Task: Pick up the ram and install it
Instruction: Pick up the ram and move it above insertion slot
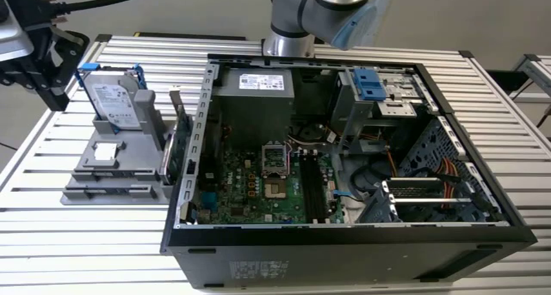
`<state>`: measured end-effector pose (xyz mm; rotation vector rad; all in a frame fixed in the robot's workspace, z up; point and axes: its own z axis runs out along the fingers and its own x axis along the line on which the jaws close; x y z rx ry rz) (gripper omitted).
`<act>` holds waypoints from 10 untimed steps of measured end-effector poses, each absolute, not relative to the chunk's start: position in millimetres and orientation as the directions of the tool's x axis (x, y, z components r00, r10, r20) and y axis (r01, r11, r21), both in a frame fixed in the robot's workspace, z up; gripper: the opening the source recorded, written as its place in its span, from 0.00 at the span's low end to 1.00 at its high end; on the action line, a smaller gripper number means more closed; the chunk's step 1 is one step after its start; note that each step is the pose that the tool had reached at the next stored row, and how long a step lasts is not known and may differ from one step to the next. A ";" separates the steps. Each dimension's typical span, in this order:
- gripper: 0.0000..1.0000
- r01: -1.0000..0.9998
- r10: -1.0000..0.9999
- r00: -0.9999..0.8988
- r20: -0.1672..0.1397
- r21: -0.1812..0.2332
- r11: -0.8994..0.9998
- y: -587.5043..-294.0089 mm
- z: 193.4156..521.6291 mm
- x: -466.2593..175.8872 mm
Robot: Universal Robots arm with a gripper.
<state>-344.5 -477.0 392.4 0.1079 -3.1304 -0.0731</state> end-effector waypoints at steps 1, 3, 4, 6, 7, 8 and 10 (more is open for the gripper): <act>0.00 -0.075 -0.075 -0.997 0.007 0.047 0.996 -477.0 392.5 -344.5; 0.00 -0.086 -0.086 -0.996 0.007 0.047 0.995 -477.0 392.4 -344.5; 0.00 -0.092 -0.092 -0.996 0.007 0.047 0.995 -477.0 392.5 -344.5; 0.00 -0.102 -0.103 -0.995 0.007 0.047 0.994 -477.0 392.4 -344.5; 0.00 -0.107 -0.108 -0.994 0.007 0.047 0.993 -477.0 392.4 -344.5; 0.00 -0.113 -0.113 -0.994 0.007 0.047 0.993 -477.0 392.5 -344.5; 0.00 -0.123 -0.123 -0.992 0.007 0.047 0.991 -477.0 392.5 -344.5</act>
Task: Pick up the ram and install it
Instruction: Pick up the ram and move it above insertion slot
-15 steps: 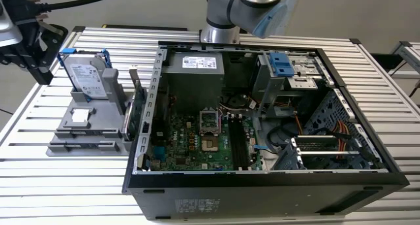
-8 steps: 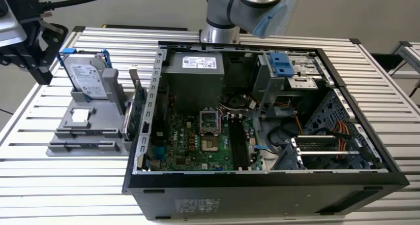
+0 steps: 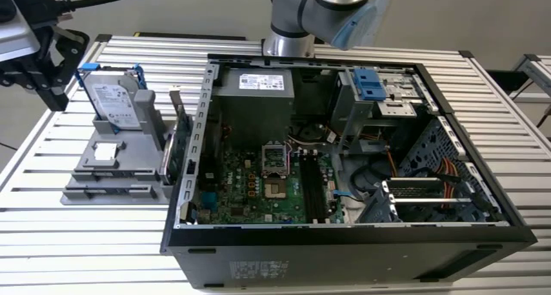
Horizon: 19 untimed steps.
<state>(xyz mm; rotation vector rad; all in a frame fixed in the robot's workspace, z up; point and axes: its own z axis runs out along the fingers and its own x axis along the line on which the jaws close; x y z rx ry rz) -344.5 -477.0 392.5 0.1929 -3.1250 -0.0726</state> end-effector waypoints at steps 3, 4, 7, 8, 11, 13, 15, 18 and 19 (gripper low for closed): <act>0.00 -0.139 -0.139 -0.990 0.007 0.047 0.989 -477.0 392.4 -344.5; 0.00 -0.143 -0.143 -0.990 0.007 0.047 0.989 -477.0 392.5 -344.5; 0.00 -0.152 -0.152 -0.988 0.007 0.047 0.987 -477.0 392.5 -344.5; 0.00 -0.155 -0.156 -0.988 0.007 0.046 0.987 -477.0 392.4 -344.5; 0.00 -0.164 -0.164 -0.986 0.007 0.045 0.985 -477.1 392.4 -344.4; 0.00 -0.172 -0.172 -0.985 0.007 0.045 0.984 -477.0 392.4 -344.5; 0.00 -0.177 -0.177 -0.984 0.007 0.045 0.983 -477.0 392.5 -344.5; 0.00 -0.182 -0.182 -0.983 0.007 0.045 0.982 -477.0 392.5 -344.5; 0.00 -0.183 -0.184 -0.983 0.007 0.045 0.982 -477.0 392.5 -344.5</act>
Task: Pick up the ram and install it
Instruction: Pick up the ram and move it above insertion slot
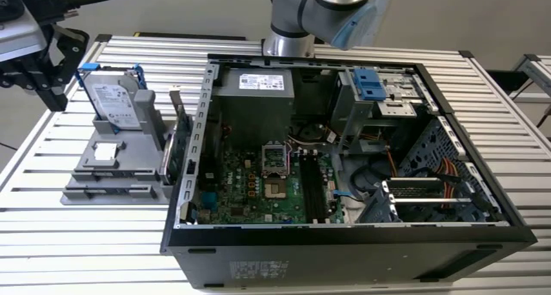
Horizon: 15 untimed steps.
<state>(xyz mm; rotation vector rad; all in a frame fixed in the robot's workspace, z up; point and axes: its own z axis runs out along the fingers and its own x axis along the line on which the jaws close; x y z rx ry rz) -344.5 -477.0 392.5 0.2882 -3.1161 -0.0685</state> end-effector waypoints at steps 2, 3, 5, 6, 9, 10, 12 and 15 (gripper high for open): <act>0.00 -0.188 -0.188 -0.982 0.007 0.045 0.981 -477.0 392.4 -344.5; 0.00 -0.188 -0.188 -0.982 0.007 0.045 0.981 -477.0 392.5 -344.5; 0.00 -0.188 -0.189 -0.982 0.007 0.045 0.981 -477.0 392.5 -344.5; 0.00 -0.189 -0.190 -0.982 0.007 0.045 0.981 -477.0 392.5 -344.5; 0.00 -0.202 -0.203 -0.979 0.007 0.045 0.978 -477.1 392.5 -344.6; 0.00 -0.209 -0.209 -0.978 0.007 0.044 0.977 -477.1 392.5 -344.7; 0.00 -0.224 -0.225 -0.974 0.007 0.045 0.974 -477.0 392.5 -344.8; 0.00 -0.253 -0.253 -0.967 0.007 0.045 0.966 -477.0 392.4 -344.8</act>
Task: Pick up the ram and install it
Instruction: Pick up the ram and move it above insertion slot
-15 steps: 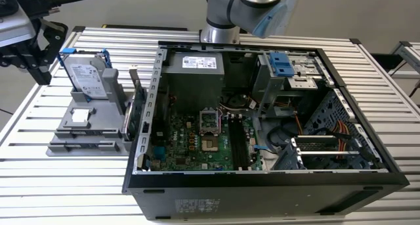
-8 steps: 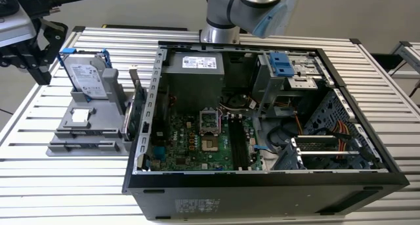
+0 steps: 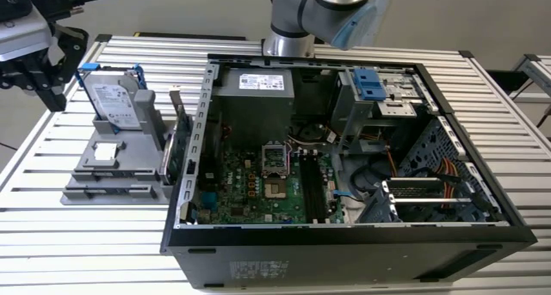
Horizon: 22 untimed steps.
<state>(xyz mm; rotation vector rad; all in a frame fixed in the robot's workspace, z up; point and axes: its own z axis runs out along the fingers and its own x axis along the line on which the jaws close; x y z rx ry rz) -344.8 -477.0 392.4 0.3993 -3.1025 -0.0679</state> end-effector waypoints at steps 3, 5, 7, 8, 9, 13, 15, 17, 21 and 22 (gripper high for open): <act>0.00 -0.289 -0.289 -0.957 0.007 0.045 0.956 -477.0 392.4 -344.8; 0.00 -0.313 -0.314 -0.949 0.007 0.045 0.949 -477.0 392.4 -344.9; 0.00 -0.331 -0.331 -0.943 0.007 0.045 0.943 -477.0 392.5 -344.8; 0.00 -0.340 -0.341 -0.940 0.007 0.045 0.939 -477.0 392.4 -344.8; 0.00 -0.348 -0.349 -0.937 0.007 0.045 0.936 -477.0 392.5 -344.8; 0.00 -0.378 -0.378 -0.926 0.007 0.045 0.925 -477.0 392.4 -344.8; 0.00 -0.393 -0.394 -0.919 0.007 0.045 0.918 -477.1 392.5 -344.8; 0.00 -0.409 -0.410 -0.912 0.007 0.045 0.911 -477.1 392.5 -344.8; 0.00 -0.437 -0.437 -0.899 0.007 0.045 0.899 -477.0 392.5 -344.8; 0.00 -0.442 -0.443 -0.896 0.007 0.045 0.896 -477.0 392.4 -344.8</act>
